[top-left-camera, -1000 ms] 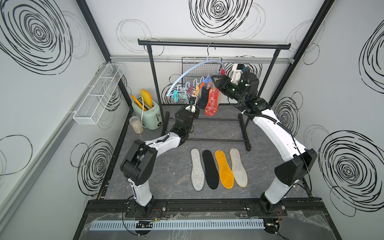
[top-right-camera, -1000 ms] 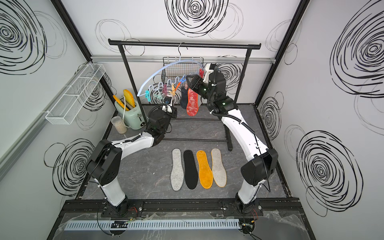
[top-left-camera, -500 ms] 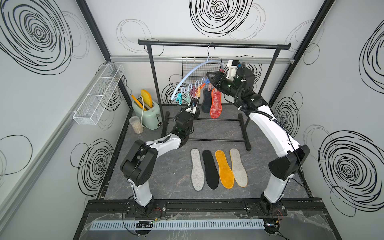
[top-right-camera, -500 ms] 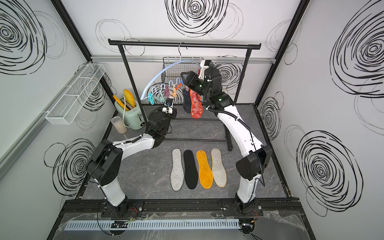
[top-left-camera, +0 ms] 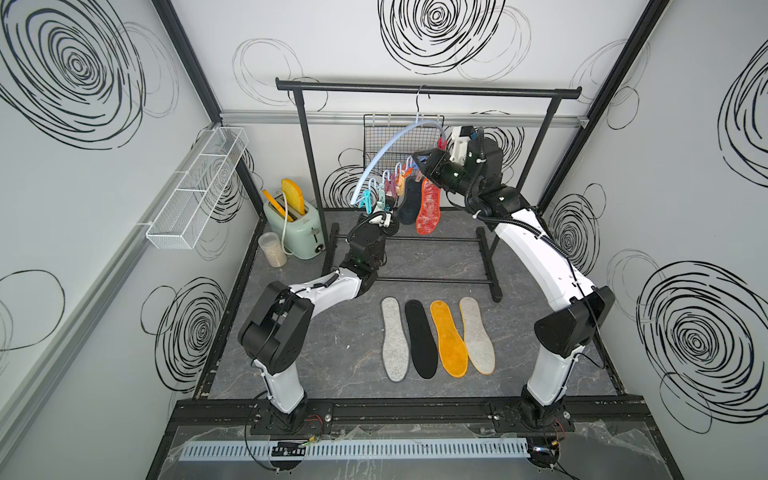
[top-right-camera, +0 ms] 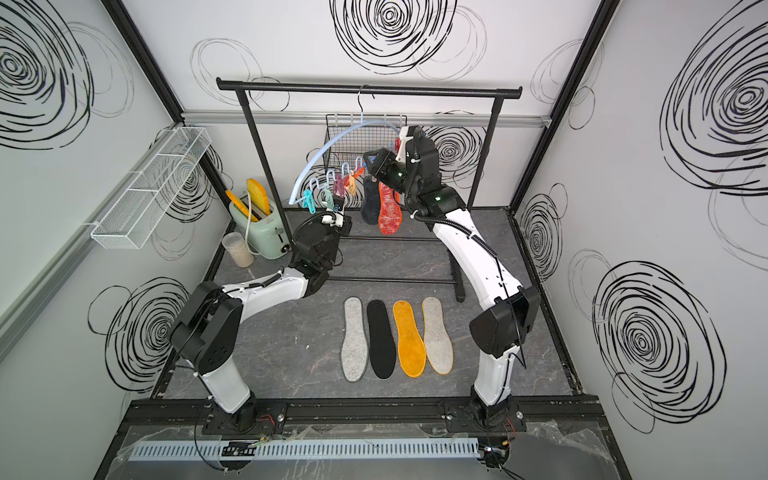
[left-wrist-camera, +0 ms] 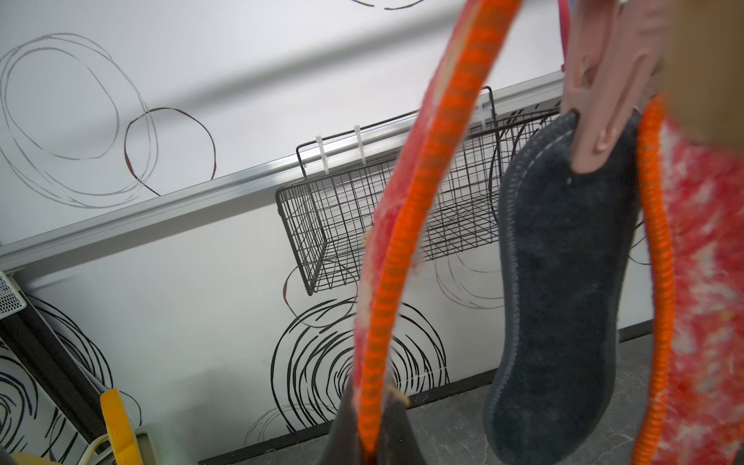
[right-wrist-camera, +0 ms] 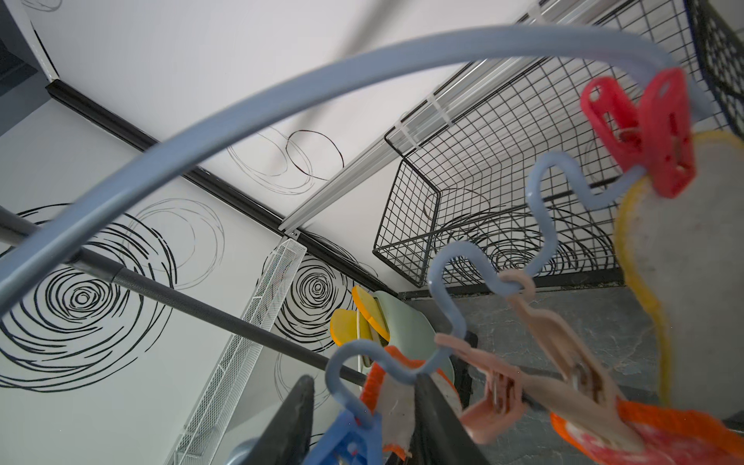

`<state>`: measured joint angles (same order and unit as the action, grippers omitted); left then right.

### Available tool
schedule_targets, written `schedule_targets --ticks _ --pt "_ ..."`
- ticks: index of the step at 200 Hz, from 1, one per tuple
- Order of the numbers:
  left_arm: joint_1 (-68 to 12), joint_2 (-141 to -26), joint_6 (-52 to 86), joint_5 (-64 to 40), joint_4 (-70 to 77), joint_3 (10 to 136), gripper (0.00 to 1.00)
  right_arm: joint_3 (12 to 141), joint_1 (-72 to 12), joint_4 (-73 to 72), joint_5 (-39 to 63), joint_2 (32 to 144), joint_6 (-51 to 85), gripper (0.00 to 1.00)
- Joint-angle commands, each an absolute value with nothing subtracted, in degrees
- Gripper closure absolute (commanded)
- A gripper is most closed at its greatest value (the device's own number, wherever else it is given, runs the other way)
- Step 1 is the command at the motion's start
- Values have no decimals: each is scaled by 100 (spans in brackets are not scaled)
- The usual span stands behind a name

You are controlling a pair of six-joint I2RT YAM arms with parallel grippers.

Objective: Take the shoe insoles off the hanger
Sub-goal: Open the clamp at the hanger.

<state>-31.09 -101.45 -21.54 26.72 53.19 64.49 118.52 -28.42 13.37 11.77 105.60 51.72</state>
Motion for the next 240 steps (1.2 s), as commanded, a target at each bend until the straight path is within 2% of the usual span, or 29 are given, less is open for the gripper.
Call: schedule_targets --ticks 1,50,97,165,240 --pt "-3125 -9940 -2298 2793 5802 6434 100 12071 -2845 1374 1158 10503 5354 58" --pt "-3129 -9949 -2286 2808 5795 6434 100 12093 -2833 1437 1227 10433 5464 62" --pt "-3146 -9957 -2286 2812 5764 6440 100 12089 -2854 1380 1211 10430 5487 73" --pt "-3173 -9953 -2242 2855 5721 6390 100 12094 -2852 1320 1178 10406 5493 83" --pt "-3208 -9862 -1755 3110 5339 6125 100 12106 -2808 1249 1177 10380 5457 86"
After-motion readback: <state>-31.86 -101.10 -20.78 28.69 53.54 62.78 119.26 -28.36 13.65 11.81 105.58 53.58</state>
